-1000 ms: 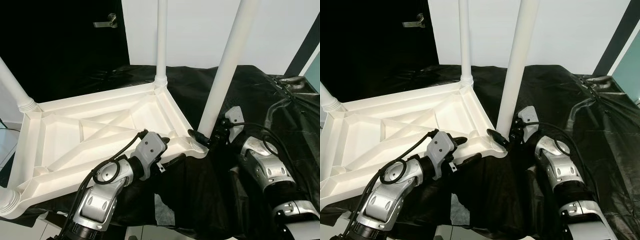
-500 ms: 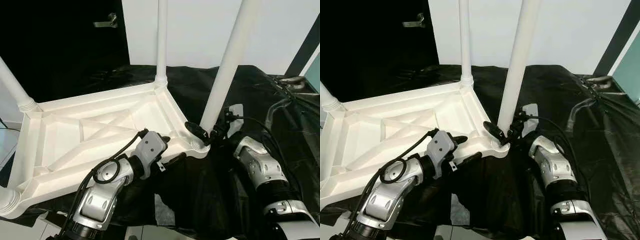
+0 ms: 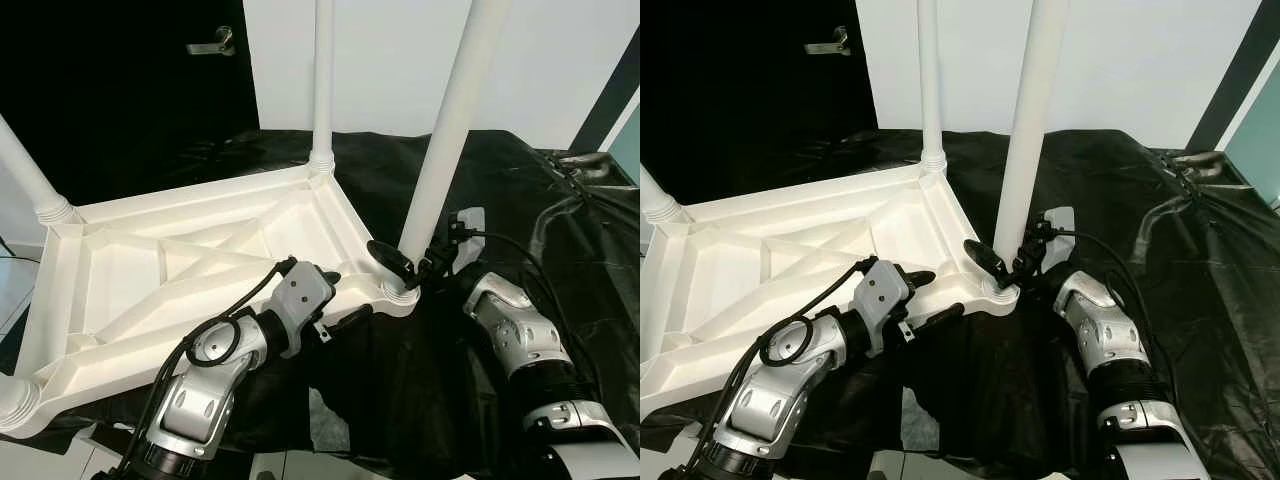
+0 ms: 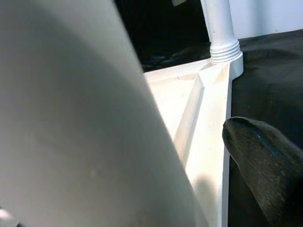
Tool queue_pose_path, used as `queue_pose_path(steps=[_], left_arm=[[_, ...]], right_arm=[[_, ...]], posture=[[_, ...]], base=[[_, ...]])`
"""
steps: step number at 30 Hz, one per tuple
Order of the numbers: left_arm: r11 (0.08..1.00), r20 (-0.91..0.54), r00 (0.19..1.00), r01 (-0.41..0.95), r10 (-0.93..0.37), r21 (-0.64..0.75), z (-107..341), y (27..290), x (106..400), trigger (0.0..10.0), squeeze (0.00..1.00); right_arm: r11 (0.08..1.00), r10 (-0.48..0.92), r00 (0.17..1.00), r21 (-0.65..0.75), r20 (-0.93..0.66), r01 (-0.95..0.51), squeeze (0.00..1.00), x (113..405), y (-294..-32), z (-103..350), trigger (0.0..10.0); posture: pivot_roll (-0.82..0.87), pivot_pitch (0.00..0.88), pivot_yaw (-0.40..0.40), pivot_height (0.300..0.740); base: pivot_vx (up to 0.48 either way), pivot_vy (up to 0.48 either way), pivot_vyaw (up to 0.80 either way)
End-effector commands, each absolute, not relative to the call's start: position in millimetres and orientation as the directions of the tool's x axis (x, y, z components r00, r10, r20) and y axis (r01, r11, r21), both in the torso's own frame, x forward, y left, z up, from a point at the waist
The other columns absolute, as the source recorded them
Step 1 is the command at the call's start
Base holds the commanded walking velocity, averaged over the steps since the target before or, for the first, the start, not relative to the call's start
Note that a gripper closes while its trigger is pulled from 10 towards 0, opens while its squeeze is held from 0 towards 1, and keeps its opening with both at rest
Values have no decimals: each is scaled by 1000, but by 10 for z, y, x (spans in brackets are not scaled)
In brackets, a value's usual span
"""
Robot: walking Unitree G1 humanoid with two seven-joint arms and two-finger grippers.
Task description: Building children table
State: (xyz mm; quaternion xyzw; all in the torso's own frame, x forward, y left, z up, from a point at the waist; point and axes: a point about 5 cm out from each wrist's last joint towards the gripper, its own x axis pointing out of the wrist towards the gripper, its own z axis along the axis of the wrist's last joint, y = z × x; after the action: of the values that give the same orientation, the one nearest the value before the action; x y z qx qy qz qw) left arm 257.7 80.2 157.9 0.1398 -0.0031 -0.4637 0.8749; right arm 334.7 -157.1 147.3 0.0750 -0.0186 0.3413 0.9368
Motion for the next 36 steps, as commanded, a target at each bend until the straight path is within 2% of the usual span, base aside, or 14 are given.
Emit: queue_pose_path(steps=[1,13,15,16,19,21,22,23,24,36], left_arm=[[565,-120,605,785,-787,254,1567,813,2597,10000,0],[561,-122,602,787,-789,255,1563,805,2594,10000,0],[562,-121,602,787,-789,254,1564,802,2600,10000,0],[562,-121,602,787,-789,254,1564,802,2600,10000,0],[565,-115,604,785,-788,253,1566,786,2600,10000,0],[565,-115,604,785,-788,253,1566,786,2600,10000,0],[566,-114,605,785,-788,252,1566,781,2598,10000,0],[566,-114,605,785,-788,252,1566,781,2598,10000,0],[572,-111,609,782,-785,248,1564,781,2595,10000,0],[584,-108,619,776,-778,237,1543,781,2565,10000,0]], right_arm=[[758,629,771,143,100,-637,0,3365,-1571,1514,10000],[775,620,780,93,82,-625,0,3373,-1566,1513,10000],[800,600,798,-17,54,-600,0,3396,-1590,1535,10000],[800,600,798,-17,54,-600,0,3396,-1590,1535,10000],[787,526,849,-352,-48,-508,0,3452,-1630,1525,10000],[787,526,849,-352,-48,-508,0,3452,-1630,1525,10000],[773,500,864,-418,-62,-478,0,3467,-1644,1515,10000],[773,500,864,-418,-62,-478,0,3467,-1644,1515,10000],[767,437,896,-488,-79,-417,0,3507,-1687,1513,10000],[734,454,887,-528,-86,-427,0,3495,-1674,1474,10000]], posture=[[73,0,-8,740],[68,0,-8,740],[66,0,-11,740],[66,0,-11,740],[64,0,-21,740],[64,0,-21,740],[64,0,-21,740],[64,0,-21,740],[68,0,-30,740],[71,0,-42,740]], base=[[0,0,0],[0,0,0],[0,0,0],[0,0,0],[0,0,0],[0,0,0],[0,0,0],[0,0,0],[0,0,0],[0,0,0]])
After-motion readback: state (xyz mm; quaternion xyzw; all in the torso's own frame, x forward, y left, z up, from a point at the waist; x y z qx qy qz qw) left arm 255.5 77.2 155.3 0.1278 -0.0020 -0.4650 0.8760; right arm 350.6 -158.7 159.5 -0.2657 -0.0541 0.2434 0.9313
